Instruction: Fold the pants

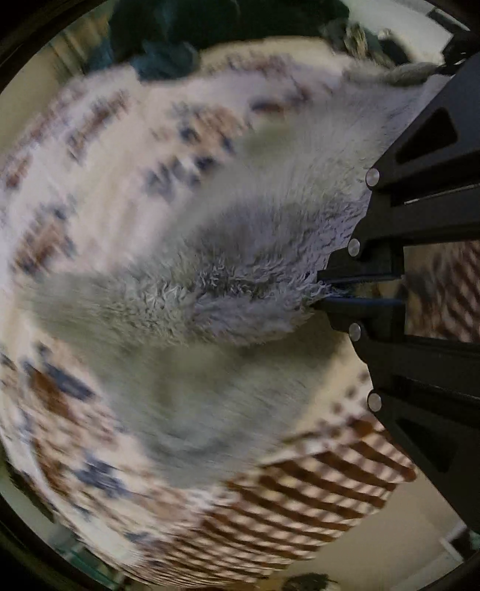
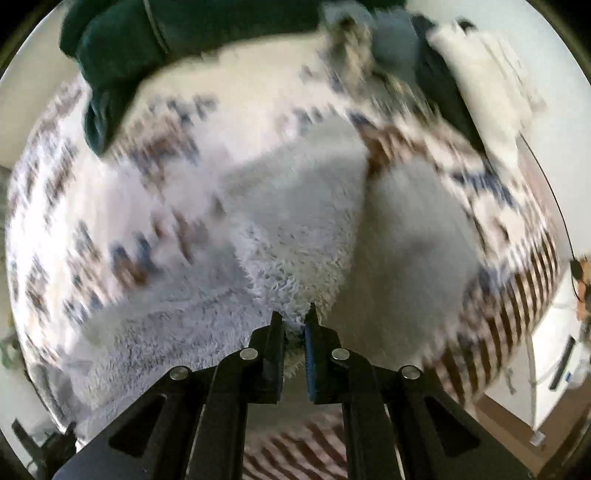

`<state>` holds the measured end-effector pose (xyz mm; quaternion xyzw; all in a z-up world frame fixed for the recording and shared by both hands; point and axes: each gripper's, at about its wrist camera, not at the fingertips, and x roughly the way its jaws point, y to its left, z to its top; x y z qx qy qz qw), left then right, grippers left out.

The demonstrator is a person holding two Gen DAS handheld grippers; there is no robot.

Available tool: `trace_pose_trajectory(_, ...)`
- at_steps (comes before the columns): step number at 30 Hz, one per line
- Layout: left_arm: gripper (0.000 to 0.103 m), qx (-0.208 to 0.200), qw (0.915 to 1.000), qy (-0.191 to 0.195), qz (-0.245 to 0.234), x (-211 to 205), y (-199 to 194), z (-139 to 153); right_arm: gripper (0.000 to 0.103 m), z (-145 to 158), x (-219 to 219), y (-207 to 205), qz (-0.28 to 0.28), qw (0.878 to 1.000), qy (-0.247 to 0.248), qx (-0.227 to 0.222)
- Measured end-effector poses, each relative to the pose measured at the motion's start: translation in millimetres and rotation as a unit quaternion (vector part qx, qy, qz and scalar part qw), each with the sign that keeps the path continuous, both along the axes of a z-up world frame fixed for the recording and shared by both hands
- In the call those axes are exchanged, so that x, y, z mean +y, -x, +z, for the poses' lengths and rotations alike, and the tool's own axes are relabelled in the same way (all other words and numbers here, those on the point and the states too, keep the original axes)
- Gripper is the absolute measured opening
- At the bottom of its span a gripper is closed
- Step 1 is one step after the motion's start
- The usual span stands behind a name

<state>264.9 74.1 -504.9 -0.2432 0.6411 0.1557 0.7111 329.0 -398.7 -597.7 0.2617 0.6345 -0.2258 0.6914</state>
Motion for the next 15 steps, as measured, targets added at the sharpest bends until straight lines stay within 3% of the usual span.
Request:
trace_pose_trajectory(3, 0.005, 0.018, 0.9994, 0.026, 0.014, 7.8, 8.8, -31.5, 0.009, -38.3, 8.1, 30.1, 0.022, 0.998, -0.014, 0.049)
trace_pose_trajectory(6, 0.007, -0.01, 0.9977, 0.06, 0.028, 14.2, 8.5, -21.2, 0.016, -63.0, 17.3, 38.4, 0.036, 0.996, -0.042, 0.064)
trace_pose_trajectory(8, 0.024, -0.037, 0.9965, 0.073, 0.02, 15.6, 10.6, -4.4, 0.03, -68.5, 27.7, 44.3, 0.035, 0.995, -0.077, 0.054)
trace_pose_trajectory(9, 0.031, -0.049, 0.9957, 0.077, 0.015, 16.2, 15.4, 3.6, 0.046, -67.3, 33.4, 49.5, 0.034, 0.995, -0.086, 0.048)
trace_pose_trajectory(10, 0.039, -0.058, 0.9953, 0.077, 0.013, 18.6, 21.0, 9.8, 0.056, -64.6, 43.2, 58.1, 0.032, 0.994, -0.093, 0.042)
trace_pose_trajectory(15, 0.046, -0.073, 0.997, 0.018, 0.019, 60.7, 47.8, 23.4, 0.057, -81.9, 103.4, 91.7, 0.034, 0.983, -0.17, 0.054)
